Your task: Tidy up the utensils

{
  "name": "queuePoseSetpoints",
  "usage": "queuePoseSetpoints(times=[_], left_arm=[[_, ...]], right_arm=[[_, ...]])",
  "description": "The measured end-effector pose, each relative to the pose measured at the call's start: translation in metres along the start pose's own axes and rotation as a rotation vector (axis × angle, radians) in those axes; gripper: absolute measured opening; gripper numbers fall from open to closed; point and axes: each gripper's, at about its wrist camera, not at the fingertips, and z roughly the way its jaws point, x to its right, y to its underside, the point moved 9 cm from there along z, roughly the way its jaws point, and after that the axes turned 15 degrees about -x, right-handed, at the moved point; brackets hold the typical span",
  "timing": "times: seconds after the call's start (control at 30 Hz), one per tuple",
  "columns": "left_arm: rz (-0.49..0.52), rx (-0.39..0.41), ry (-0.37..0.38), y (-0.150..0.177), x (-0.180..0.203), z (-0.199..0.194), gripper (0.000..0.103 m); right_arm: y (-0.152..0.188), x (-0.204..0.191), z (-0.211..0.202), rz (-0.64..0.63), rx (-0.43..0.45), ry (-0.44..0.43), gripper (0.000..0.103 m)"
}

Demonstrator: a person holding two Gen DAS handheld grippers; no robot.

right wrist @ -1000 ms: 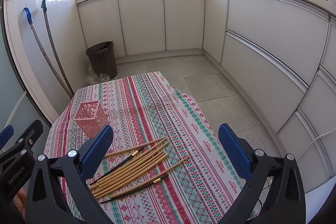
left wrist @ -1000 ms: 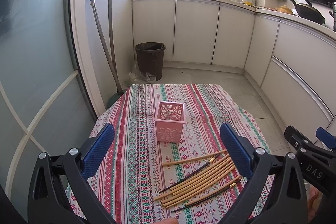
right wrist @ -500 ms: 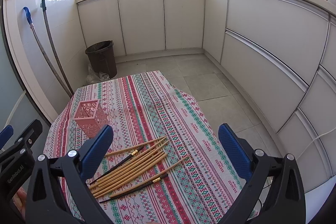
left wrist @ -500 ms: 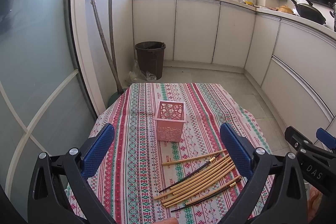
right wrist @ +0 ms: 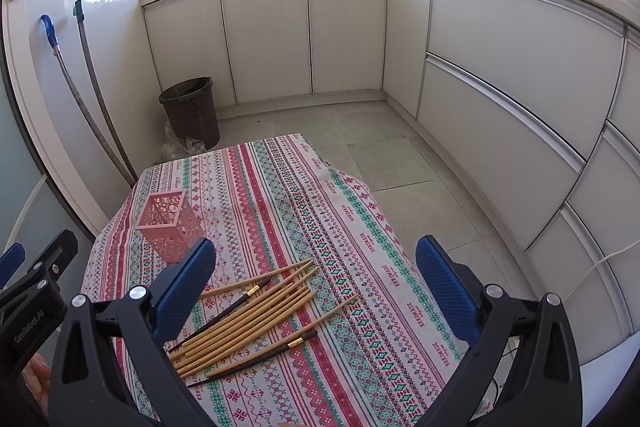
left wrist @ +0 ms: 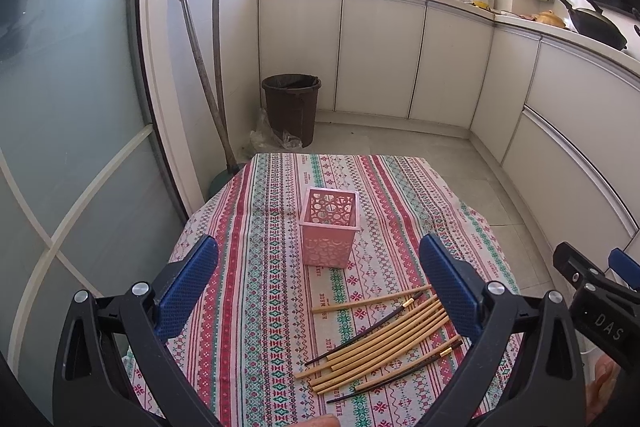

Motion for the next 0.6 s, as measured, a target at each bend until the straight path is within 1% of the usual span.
queuePoseSetpoints(times=[0.1,0.13,0.2,0.27,0.33,0.37,0.4,0.43,0.47,0.5,0.57,0.6], left_arm=[[0.004,-0.069,0.040,0.004,0.001,0.019,0.096],[0.024,-0.101,0.053,0.007,0.005,0.028,0.096],[0.078,-0.148,0.061,0.011,0.014,0.044,0.096],[0.163,-0.204,0.089,0.016,0.032,0.062,0.096],[0.246,-0.260,0.160,0.020,0.058,0.080,0.096],[0.293,-0.299,0.180,0.023,0.073,0.090,0.096],[0.348,-0.340,0.194,0.026,0.087,0.100,0.096],[0.426,-0.403,0.215,0.030,0.108,0.113,0.096],[0.486,-0.451,0.215,0.032,0.123,0.125,0.096],[0.533,-0.483,0.195,0.034,0.136,0.136,0.096],[0.630,-0.513,0.129,0.034,0.160,0.160,0.094],[0.677,-0.524,0.103,0.035,0.170,0.172,0.090]], right_arm=[[-0.004,0.013,-0.002,0.067,-0.002,-0.043,0.098],[-0.006,0.019,-0.003,0.101,-0.006,-0.073,0.098],[-0.011,0.037,-0.003,0.200,-0.023,-0.168,0.098],[-0.014,0.055,0.001,0.302,-0.048,-0.278,0.098],[-0.016,0.066,0.006,0.376,-0.075,-0.396,0.098],[-0.018,0.070,0.008,0.406,-0.088,-0.459,0.098],[-0.019,0.072,0.010,0.426,-0.099,-0.504,0.098],[-0.019,0.075,0.012,0.445,-0.107,-0.533,0.098],[-0.021,0.077,0.015,0.460,-0.115,-0.545,0.098],[-0.021,0.080,0.018,0.480,-0.129,-0.553,0.098],[-0.021,0.080,0.027,0.512,-0.168,-0.573,0.098],[-0.021,0.081,0.032,0.527,-0.193,-0.591,0.098]])
